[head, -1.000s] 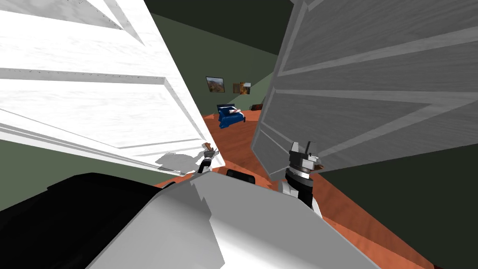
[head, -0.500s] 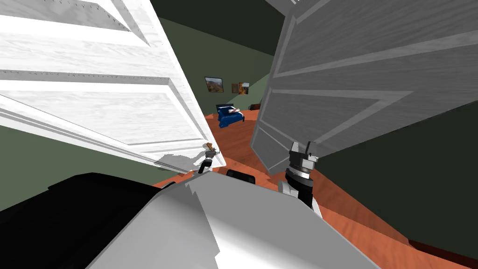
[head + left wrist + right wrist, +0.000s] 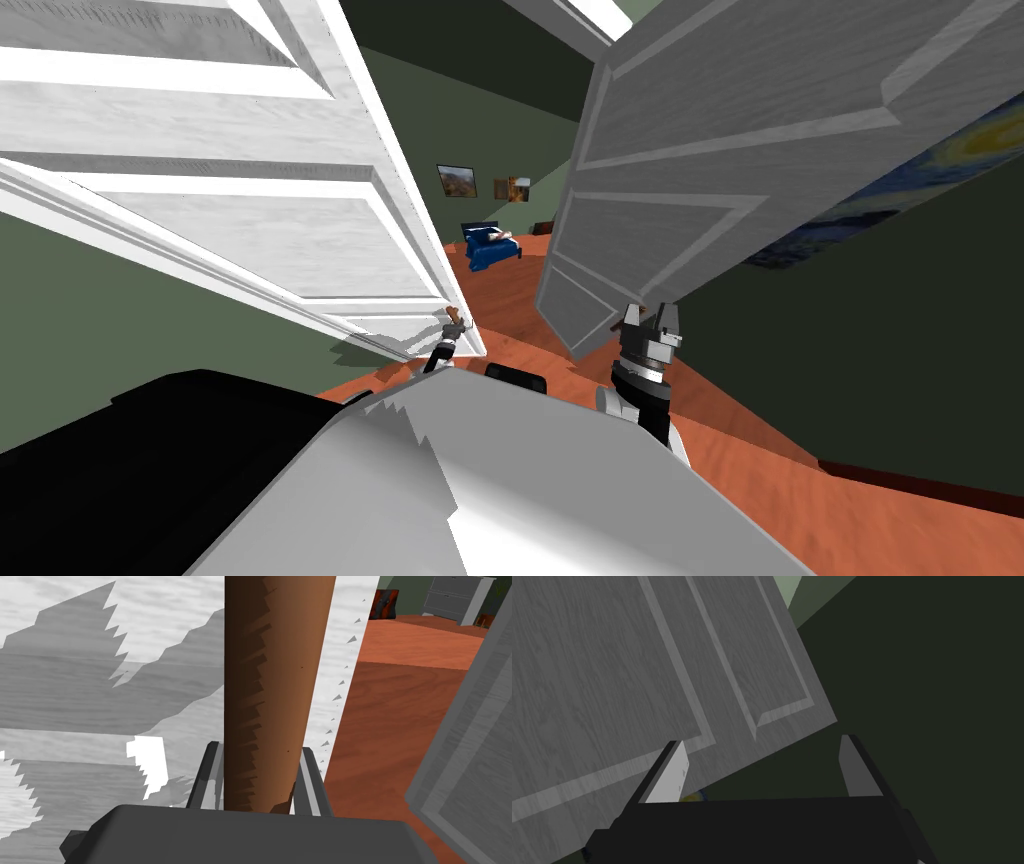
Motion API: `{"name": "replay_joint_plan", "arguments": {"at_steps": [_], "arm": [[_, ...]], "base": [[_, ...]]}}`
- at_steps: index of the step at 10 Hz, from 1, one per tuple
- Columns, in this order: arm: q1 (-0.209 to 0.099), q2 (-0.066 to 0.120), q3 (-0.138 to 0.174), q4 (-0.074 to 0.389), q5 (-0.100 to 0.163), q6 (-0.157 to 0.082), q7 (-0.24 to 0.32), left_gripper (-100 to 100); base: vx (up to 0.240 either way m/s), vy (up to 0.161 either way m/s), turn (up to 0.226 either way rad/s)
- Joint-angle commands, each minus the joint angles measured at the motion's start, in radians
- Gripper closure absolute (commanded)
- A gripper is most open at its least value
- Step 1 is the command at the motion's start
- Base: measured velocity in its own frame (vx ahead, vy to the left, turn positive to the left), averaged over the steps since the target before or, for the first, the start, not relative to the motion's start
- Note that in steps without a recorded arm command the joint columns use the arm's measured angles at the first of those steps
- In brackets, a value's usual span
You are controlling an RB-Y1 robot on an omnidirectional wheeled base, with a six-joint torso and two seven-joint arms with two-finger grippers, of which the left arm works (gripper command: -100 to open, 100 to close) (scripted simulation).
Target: Pull the door open
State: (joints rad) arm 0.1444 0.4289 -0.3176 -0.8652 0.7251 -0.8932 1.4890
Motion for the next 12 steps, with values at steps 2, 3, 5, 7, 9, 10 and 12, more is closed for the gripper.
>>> {"name": "replay_joint_plan", "arguments": {"at_steps": [2,3,5,7,9,10,12], "arm": [[0.015,0.015,-0.027,-0.006,-0.012,-0.014,0.020,100],[0.021,0.023,-0.038,-0.009,-0.017,-0.022,0.029,100],[0.035,0.047,-0.067,-0.017,-0.030,-0.044,0.056,100],[0.049,0.070,-0.095,-0.025,-0.043,-0.065,0.081,100],[0.061,0.088,-0.119,-0.032,-0.054,-0.082,0.102,100],[0.057,0.084,-0.112,-0.026,-0.051,-0.074,0.096,100],[0.070,0.100,-0.137,-0.018,-0.062,-0.101,0.120,100]], "base": [[-0.146,0.008,-0.072],[-0.219,0.058,-0.113],[-0.256,0.034,-0.096],[-0.269,0.039,-0.114],[-0.268,0.028,-0.078],[-0.114,0.014,-0.011],[-0.197,0.048,-0.135]]}}
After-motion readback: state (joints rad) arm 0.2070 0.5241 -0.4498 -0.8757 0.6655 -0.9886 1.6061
